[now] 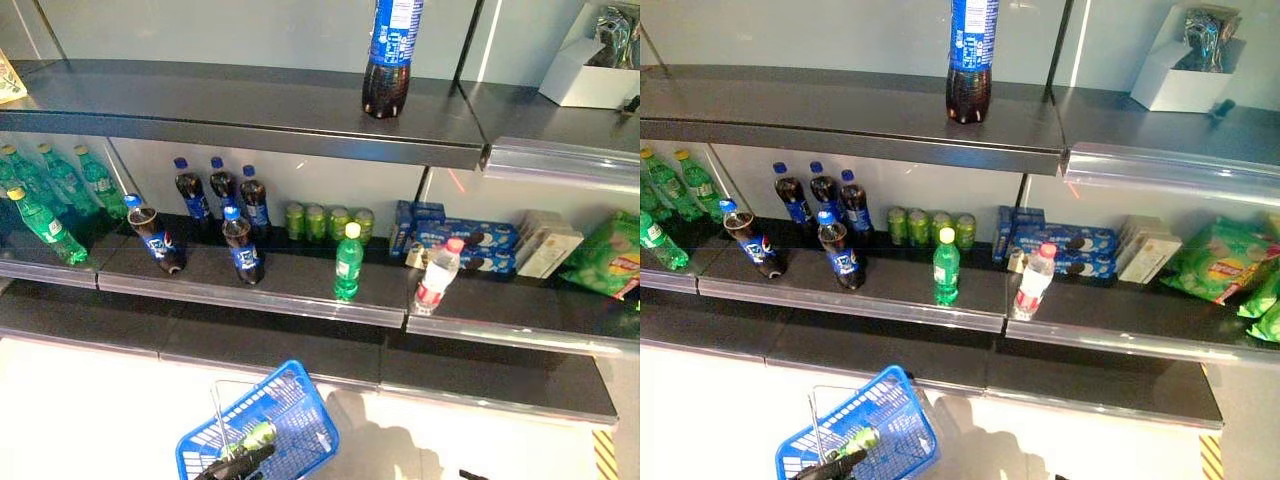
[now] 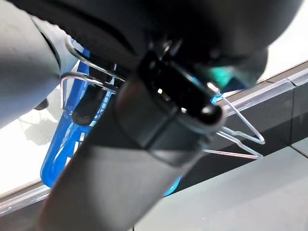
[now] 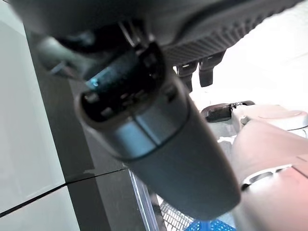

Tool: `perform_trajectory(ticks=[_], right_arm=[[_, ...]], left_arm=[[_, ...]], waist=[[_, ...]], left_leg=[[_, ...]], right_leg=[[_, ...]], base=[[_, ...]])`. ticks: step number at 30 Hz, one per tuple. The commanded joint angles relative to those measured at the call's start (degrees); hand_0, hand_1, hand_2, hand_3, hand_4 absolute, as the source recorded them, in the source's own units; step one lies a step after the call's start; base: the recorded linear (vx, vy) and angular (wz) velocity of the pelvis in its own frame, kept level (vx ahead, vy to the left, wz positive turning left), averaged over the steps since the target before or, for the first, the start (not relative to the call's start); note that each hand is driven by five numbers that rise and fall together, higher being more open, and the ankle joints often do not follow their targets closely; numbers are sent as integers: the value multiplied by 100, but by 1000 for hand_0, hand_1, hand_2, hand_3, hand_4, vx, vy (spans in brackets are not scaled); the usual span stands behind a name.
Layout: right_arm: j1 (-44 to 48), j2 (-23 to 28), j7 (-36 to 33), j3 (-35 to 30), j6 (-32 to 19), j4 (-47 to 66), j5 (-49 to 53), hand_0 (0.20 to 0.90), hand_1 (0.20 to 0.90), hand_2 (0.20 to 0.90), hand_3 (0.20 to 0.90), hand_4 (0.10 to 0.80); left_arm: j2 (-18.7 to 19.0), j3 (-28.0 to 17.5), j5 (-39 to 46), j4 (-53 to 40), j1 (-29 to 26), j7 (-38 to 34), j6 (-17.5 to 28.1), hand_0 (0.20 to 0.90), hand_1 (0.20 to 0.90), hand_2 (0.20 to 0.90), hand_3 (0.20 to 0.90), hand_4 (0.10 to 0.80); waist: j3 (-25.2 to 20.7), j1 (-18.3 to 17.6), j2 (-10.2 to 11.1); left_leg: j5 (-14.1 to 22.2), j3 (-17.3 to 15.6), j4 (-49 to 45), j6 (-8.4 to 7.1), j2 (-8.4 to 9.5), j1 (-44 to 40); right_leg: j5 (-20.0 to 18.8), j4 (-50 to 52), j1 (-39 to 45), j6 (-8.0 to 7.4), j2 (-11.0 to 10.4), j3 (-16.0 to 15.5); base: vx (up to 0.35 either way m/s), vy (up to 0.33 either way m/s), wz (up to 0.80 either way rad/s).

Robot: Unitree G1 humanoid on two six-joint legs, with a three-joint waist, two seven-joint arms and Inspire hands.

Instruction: Pick up the drink and place into the basket.

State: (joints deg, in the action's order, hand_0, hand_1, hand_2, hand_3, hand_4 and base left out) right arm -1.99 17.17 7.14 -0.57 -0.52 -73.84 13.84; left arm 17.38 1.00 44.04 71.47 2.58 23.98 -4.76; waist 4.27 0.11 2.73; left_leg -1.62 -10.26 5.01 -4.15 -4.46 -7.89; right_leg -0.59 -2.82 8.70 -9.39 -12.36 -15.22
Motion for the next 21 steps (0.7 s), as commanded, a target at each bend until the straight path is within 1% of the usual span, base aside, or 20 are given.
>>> perform_trajectory(ticks=[1,4,5,7,8,9,10,11,13,14,15,16,17,18,20,21], right_arm=[[439,303,-15,81,-81,-258,26,900,900,900,900,800],[453,322,-44,101,-45,-192,123,900,900,900,900,800],[458,306,-54,124,-44,-128,256,900,900,900,900,800],[450,276,-57,138,-89,-103,358,900,900,900,900,800],[407,154,5,197,-311,-72,597,900,900,900,900,800],[404,80,-26,168,-399,-63,665,900,900,900,900,800],[408,45,-57,108,-448,-69,565,900,900,900,900,800],[400,41,-60,88,-474,-69,517,900,900,900,900,800],[350,20,-59,-36,-506,-99,449,900,900,900,900,800],[335,22,-41,-58,-505,-95,441,900,900,900,900,800],[311,38,-9,-104,-513,-101,435,900,900,900,900,800],[293,56,-2,-127,-495,-100,515,900,900,900,900,800],[301,73,-8,-140,-481,-113,549,900,900,900,900,800],[308,86,-19,-130,-470,-117,560,900,900,900,900,800],[333,103,-13,-86,-451,-115,538,900,900,900,900,800],[442,118,21,46,-434,-113,531,900,900,900,900,800]], left_arm=[[72,-206,-29,-243,-472,551,312,300,300,300,200,100],[55,-144,-32,-270,-499,591,310,300,300,300,200,100],[77,-92,-54,-295,-566,642,320,300,300,300,200,100],[106,-69,-75,-310,-631,663,300,300,300,300,200,100],[194,-72,-110,-357,-790,645,304,300,300,300,200,100],[228,-72,-188,-454,-848,683,305,300,300,300,200,100],[208,-88,-235,-532,-862,693,319,300,300,300,200,100],[198,-78,-177,-558,-851,668,344,300,300,300,200,100],[208,-63,-102,-657,-774,632,419,300,300,300,200,100],[217,-90,-121,-677,-747,634,432,300,300,300,200,100],[241,-129,-133,-690,-706,661,434,300,300,300,200,100],[264,-122,-134,-667,-681,681,459,300,300,300,200,100],[278,-138,-128,-638,-662,676,482,300,300,300,200,100],[278,-142,-101,-627,-645,658,495,300,300,300,200,100],[271,-128,-76,-638,-632,620,514,300,300,300,200,100],[287,-114,41,-704,-660,475,493,300,300,300,200,100]], waist=[[184,234,-168],[238,212,-134],[337,197,-63],[436,186,8],[678,172,196],[800,144,276],[860,155,268],[887,161,250],[915,172,220],[908,181,216],[873,185,181],[810,184,125],[717,197,72],[640,214,29],[572,229,10],[473,263,11]], left_leg=[[376,-301,-109,-141,-291,-144],[396,-279,-216,-122,-280,-79],[465,-226,-408,-87,-257,37],[539,-179,-567,-49,-238,131],[648,-176,-798,-3,-234,369],[643,-286,-759,-1,-227,445],[637,-386,-711,11,-225,452],[661,-428,-698,25,-229,425],[682,-626,-693,115,-203,454],[678,-693,-700,133,-209,462],[656,-801,-705,193,-223,480],[589,-927,-676,259,-251,503],[537,-1086,-611,348,-251,519],[644,-1090,-549,365,-236,457],[653,-1202,-531,411,-232,462],[675,-1391,-582,426,-258,487]], right_leg=[[-218,202,-452,-104,-102,-38],[-191,285,-512,-98,-92,48],[-182,407,-632,-116,-117,148],[-249,471,-779,-171,-161,204],[-631,402,-1094,-373,-300,257],[-979,281,-1285,-487,-442,223],[-1101,178,-1367,-525,-520,149],[-1129,201,-1396,-529,-522,124],[-1189,536,-1589,-535,-650,-24],[-1186,639,-1610,-529,-678,-59],[-1082,913,-1622,-488,-676,-69],[-910,1200,-1593,-414,-628,-94],[-749,1492,-1484,-339,-546,-223],[-569,1667,-1391,-379,-488,-243],[-437,1786,-1320,-321,-398,-342],[-129,1642,-1186,-175,-149,-546]], base=[[-12,93,-4],[-25,80,-3],[-54,57,-9],[-167,-15,-18],[-444,-100,-34],[-544,-81,-62],[-379,-6,-82],[-279,39,-143],[-271,35,-162],[-263,23,-88],[-249,11,-37],[-302,5,-37],[-210,-1,-45],[-171,-40,-44],[-147,-107,-60],[-207,-296,-88]])
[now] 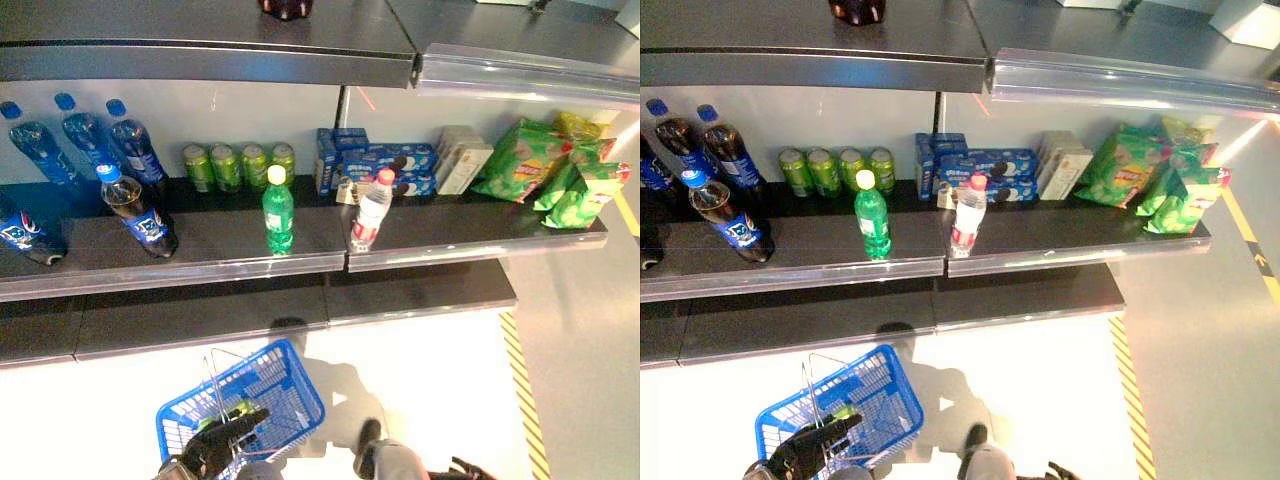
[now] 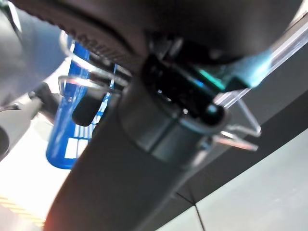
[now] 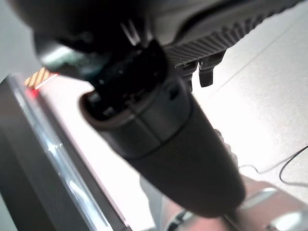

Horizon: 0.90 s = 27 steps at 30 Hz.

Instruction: Pick up the drink and place into the basket.

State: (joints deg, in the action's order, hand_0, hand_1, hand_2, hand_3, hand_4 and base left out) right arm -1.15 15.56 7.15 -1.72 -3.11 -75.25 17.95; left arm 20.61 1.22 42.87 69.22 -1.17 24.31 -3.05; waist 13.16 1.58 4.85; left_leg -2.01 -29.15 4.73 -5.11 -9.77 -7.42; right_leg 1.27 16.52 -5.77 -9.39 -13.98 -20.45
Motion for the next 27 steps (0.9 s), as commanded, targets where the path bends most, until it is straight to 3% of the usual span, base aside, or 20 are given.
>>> perform_trajectory(ticks=[1,2,5,6,7,8,9,10,12,15,17,18,20,23,27], right_arm=[[407,254,22,238,-160,52,117,900,900,900,900,800],[433,248,24,271,-149,57,111,900,900,900,900,800],[550,278,-86,388,-16,220,220,900,900,900,900,800],[554,284,-98,400,-2,249,216,900,900,900,900,800],[519,315,-96,402,53,399,160,900,900,900,900,800],[486,336,-92,390,66,445,55,900,900,900,900,800],[469,393,-64,378,78,433,-92,900,900,900,900,800],[479,430,-41,347,90,376,-137,900,900,900,900,800],[523,508,-44,269,152,204,-139,900,900,900,900,800],[533,589,-105,211,248,29,-133,900,900,900,900,800],[522,599,-99,201,246,-9,-136,900,900,900,900,800],[499,582,-105,183,226,-22,-135,900,900,900,900,800],[487,549,-131,199,207,-26,-159,900,900,900,900,800],[467,481,-83,219,172,-61,-470,900,900,900,900,800],[429,437,23,310,74,-21,-555,900,900,900,900,800]], left_arm=[[-39,-157,169,-512,-338,344,294,300,300,300,200,100],[-45,-177,179,-525,-358,283,269,300,300,300,200,100],[-166,-177,110,-619,-345,273,128,300,300,300,200,100],[-181,-161,77,-634,-318,305,134,300,300,300,200,100],[-244,-107,168,-727,-192,308,187,300,300,300,200,100],[-284,-127,291,-800,-111,271,188,300,300,300,200,100],[-333,-208,364,-853,18,284,206,300,300,300,200,100],[-366,-267,316,-826,89,358,247,300,300,300,200,100],[-386,-310,216,-709,158,489,294,300,300,300,200,100],[-382,-367,26,-441,177,610,344,300,300,300,200,100],[-368,-403,-55,-344,161,656,331,300,300,300,200,100],[-348,-403,-87,-288,128,697,309,300,300,300,200,100],[-332,-388,-73,-240,92,720,295,300,300,300,200,100],[-381,-498,2,-143,144,625,355,300,300,300,200,100],[-294,-529,8,-127,87,667,268,300,300,300,200,100]], waist=[[-474,166,-157],[-503,187,-131],[-561,125,-95],[-555,113,-90],[-478,114,-59],[-424,140,-51],[-349,277,-30],[-326,351,-49],[-347,413,-111],[-435,488,-333],[-505,499,-430],[-526,460,-456],[-572,441,-459],[-653,469,-437],[-738,529,-405]], left_leg=[[708,386,-629,473,245,469],[701,343,-661,432,224,472],[703,452,-1079,212,49,487],[721,477,-1192,180,7,519],[492,673,-1818,-26,-233,733],[443,907,-2077,-72,-237,881],[358,1308,-2090,60,148,1142],[431,1434,-1968,115,346,1168],[480,1315,-1589,174,529,1095],[178,1173,-841,125,855,1023],[86,985,-584,64,961,1042],[54,630,-561,92,940,1065],[69,349,-528,138,919,1066],[163,343,-553,284,1035,988],[253,476,-333,479,1180,741]], right_leg=[[-229,-742,451,-93,137,-214],[-212,-984,547,-42,197,-283],[-37,-1313,677,264,531,4],[-23,-1324,685,303,564,45],[-17,-1405,791,436,695,166],[-15,-1462,859,488,741,249],[-103,-1524,887,538,746,349],[-93,-1565,955,525,776,393],[-48,-1646,1075,522,826,356],[55,-1709,1250,494,1011,269],[191,-1718,1368,471,1108,278],[260,-1697,1442,487,1116,160],[380,-1648,1501,527,1123,48],[534,-1499,1601,553,1150,-4],[543,-941,1560,417,1040,-97]], base=[[-201,-379,-89],[-79,-298,-134],[-44,-298,-89],[-25,-329,-52],[-22,-321,-45],[-78,-348,-58],[-44,-180,-50],[-3,-120,-67],[116,-65,-81],[175,-50,-36],[297,-39,-51],[278,-14,-41],[194,3,4],[274,30,13],[189,36,-3]])
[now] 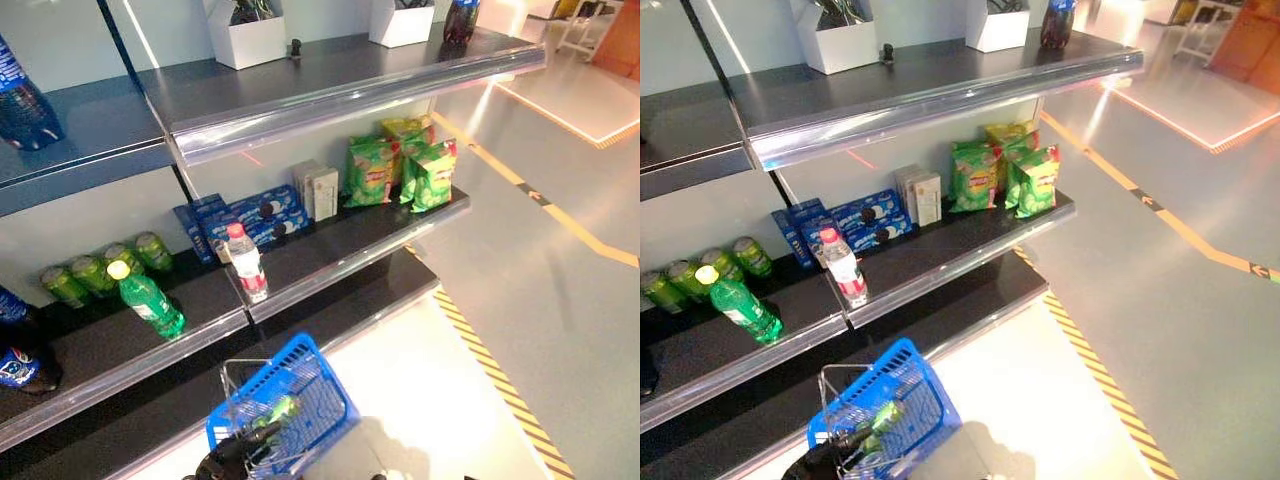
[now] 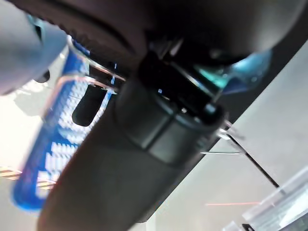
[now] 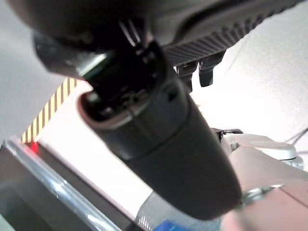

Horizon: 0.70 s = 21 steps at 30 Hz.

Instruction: Pick up the drink and place into the basket.

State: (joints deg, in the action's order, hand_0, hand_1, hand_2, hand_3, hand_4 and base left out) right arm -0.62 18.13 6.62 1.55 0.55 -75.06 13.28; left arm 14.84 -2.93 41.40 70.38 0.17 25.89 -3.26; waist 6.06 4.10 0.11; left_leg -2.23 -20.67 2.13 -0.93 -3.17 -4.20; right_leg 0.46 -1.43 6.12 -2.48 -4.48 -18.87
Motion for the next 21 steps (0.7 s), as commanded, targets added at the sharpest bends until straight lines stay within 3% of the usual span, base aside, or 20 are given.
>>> perform_trajectory(ticks=[1,3,5,6,7,8,9,10,11,14,15,17,21], right_arm=[[378,175,72,-13,-291,-38,-66,900,900,900,900,800],[400,147,39,-22,-237,12,12,900,900,900,900,800],[406,132,29,-44,-256,27,34,900,900,900,900,800],[403,129,0,-46,-297,30,214,900,900,900,900,800],[392,127,-12,-61,-332,23,282,900,900,900,900,800],[352,120,-11,-146,-401,17,312,900,900,900,900,800],[327,121,-15,-203,-431,14,305,900,900,900,900,800],[323,122,-18,-220,-439,13,299,900,900,900,900,800],[268,143,-79,-280,-477,-10,335,900,900,900,900,800],[243,169,-90,-330,-487,-47,371,900,900,900,900,800],[209,193,-74,-472,-602,-167,439,900,900,900,900,800],[270,159,-69,-526,-612,-222,319,900,900,900,900,800],[299,129,17,-376,-522,-173,196,900,900,900,900,800]], left_arm=[[298,-115,151,-243,-59,510,272,300,300,300,200,100],[402,-72,41,-220,-133,501,244,300,300,300,200,100],[443,-16,99,-215,-189,414,271,300,300,300,200,100],[494,44,129,-273,-214,403,278,300,300,300,200,100],[499,71,140,-297,-219,412,296,300,300,300,200,100],[490,125,111,-331,-233,419,330,300,300,300,200,100],[493,154,89,-352,-254,419,327,300,300,300,200,100],[497,161,95,-359,-266,409,329,300,300,300,200,100],[537,272,158,-404,-325,381,280,300,300,300,200,100],[550,325,156,-423,-345,402,239,300,300,300,200,100],[545,405,172,-408,-382,403,217,300,300,300,200,100],[548,417,267,-286,-355,413,192,300,300,300,200,100],[512,282,290,-136,-234,497,213,300,300,300,200,100]], waist=[[-39,289,73],[-76,304,29],[-45,278,-60],[2,215,-84],[17,198,-82],[27,179,-91],[32,150,-86],[23,142,-100],[66,1,-83],[76,-82,-84],[49,-232,-80],[102,-341,-83],[50,-361,-13]], left_leg=[[282,-339,-26,89,551,373],[304,0,178,285,708,132],[259,139,108,391,636,146],[333,407,70,460,629,83],[365,501,50,474,630,64],[386,619,37,458,600,37],[401,705,17,419,585,23],[399,732,-1,397,557,42],[499,1016,-103,326,572,-24],[577,1177,-170,306,579,-44],[740,1542,-300,255,631,-32],[915,1795,-357,186,609,-190],[958,1877,-470,44,385,-224]], right_leg=[[594,981,344,-319,57,-275],[222,2608,-158,-654,-229,-233],[-137,3495,-569,-634,-205,-89],[-308,4229,-988,-658,-187,284],[-364,4267,-1139,-639,-300,400],[-450,3936,-1244,-599,-606,553],[-502,3497,-1280,-589,-747,668],[-547,3314,-1294,-574,-759,697],[-489,2323,-1287,-559,-843,1004],[-511,1875,-1273,-569,-895,1205],[-795,1053,-1322,-649,-1061,1742],[-1001,683,-1487,-753,-1124,1868],[-656,498,-1021,-805,-963,1738]], base=[[189,66,8],[163,106,26],[43,20,40],[52,-64,54],[68,-169,73],[79,-232,86],[74,-231,100],[154,-323,107],[125,-243,90],[171,-216,89],[291,-281,124],[416,-382,141],[192,-315,115]])
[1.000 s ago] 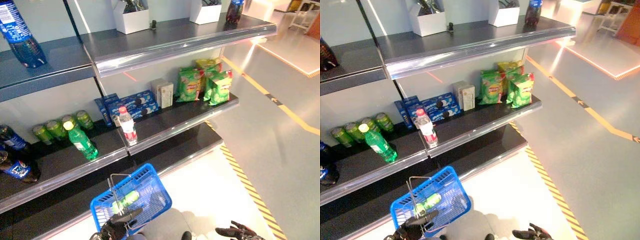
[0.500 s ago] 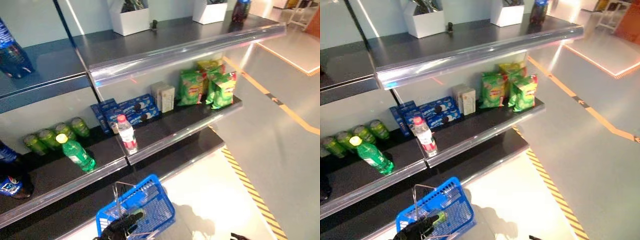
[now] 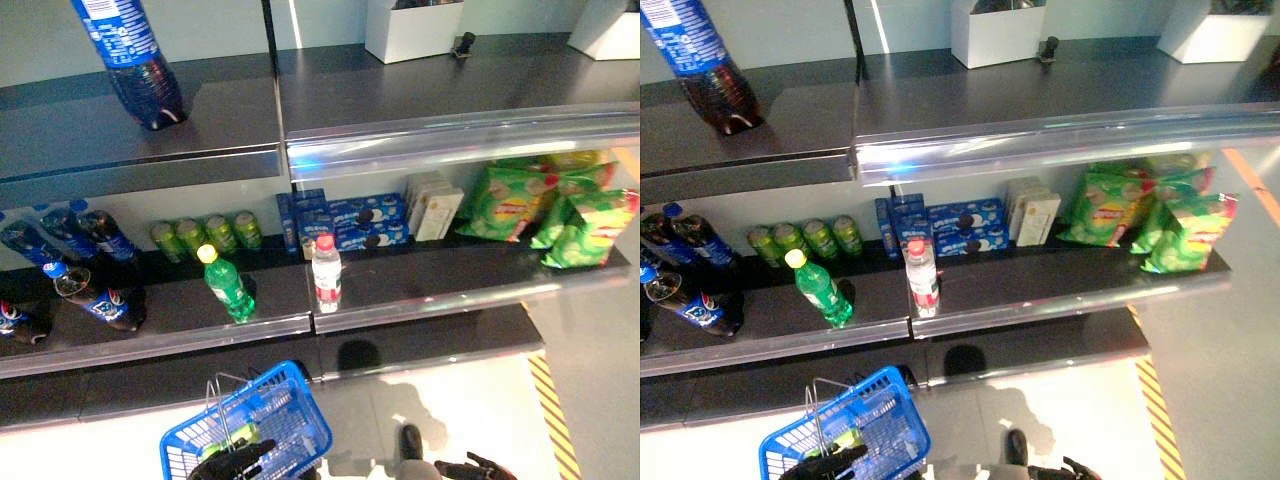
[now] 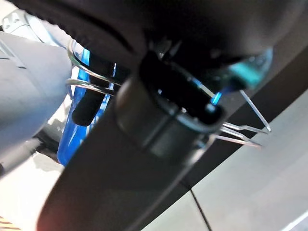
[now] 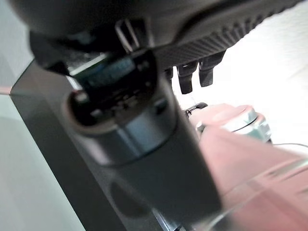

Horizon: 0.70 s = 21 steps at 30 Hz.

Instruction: Pick up the drink and place into the basket.

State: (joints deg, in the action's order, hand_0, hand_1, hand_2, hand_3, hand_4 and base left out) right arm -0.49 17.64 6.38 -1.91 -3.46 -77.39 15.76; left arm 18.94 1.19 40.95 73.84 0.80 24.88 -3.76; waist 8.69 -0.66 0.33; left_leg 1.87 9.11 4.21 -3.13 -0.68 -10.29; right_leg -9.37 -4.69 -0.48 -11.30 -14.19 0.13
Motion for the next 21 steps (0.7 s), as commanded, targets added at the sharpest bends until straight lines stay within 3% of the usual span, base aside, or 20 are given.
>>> perform_trajectory(ticks=[1,2,3,6,7,13,21], right_arm=[[291,171,59,18,-96,84,-21,900,900,900,900,800],[310,182,68,76,-10,143,14,900,900,900,900,800],[312,184,71,77,5,151,7,900,900,900,900,800],[289,177,-101,54,40,129,268,900,900,900,900,800],[285,188,-126,41,32,119,316,900,900,900,900,800],[248,215,-58,55,-16,-13,141,900,900,900,900,800],[257,149,53,175,26,-77,-100,900,900,900,900,800]], left_arm=[[61,-169,395,-472,-291,579,259,300,300,300,200,100],[-18,-202,360,-478,-272,615,245,300,300,300,200,100],[-37,-204,347,-479,-264,619,244,300,300,300,200,100],[-199,2,0,-463,-319,568,248,300,300,300,200,100],[-213,40,-49,-462,-333,539,268,300,300,300,200,100],[-163,-74,-33,-352,-322,412,305,300,300,300,200,100],[-26,-325,-171,-207,-279,344,248,300,300,300,200,100]], waist=[[-258,137,-11],[-321,172,25],[-331,179,32],[-407,156,15],[-419,151,6],[-463,238,-47],[-471,294,-45]], left_leg=[[521,-1129,-693,210,51,395],[444,-1174,-682,81,-124,400],[421,-1189,-673,56,-156,401],[56,-1945,-357,-118,-513,380],[3,-1983,-278,-154,-550,367],[-65,-2011,-47,-230,-525,268],[78,-2041,-106,-148,-457,165]], right_leg=[[410,776,-241,82,63,-206],[530,647,23,132,129,-367],[547,625,69,141,138,-408],[688,502,402,237,201,-1078],[716,480,449,251,208,-1179],[706,296,641,228,186,-1448],[793,388,698,187,103,-1445]], base=[[151,-290,108],[142,-260,82],[162,-269,75],[67,-99,82],[19,0,109],[45,37,32],[66,60,4]])
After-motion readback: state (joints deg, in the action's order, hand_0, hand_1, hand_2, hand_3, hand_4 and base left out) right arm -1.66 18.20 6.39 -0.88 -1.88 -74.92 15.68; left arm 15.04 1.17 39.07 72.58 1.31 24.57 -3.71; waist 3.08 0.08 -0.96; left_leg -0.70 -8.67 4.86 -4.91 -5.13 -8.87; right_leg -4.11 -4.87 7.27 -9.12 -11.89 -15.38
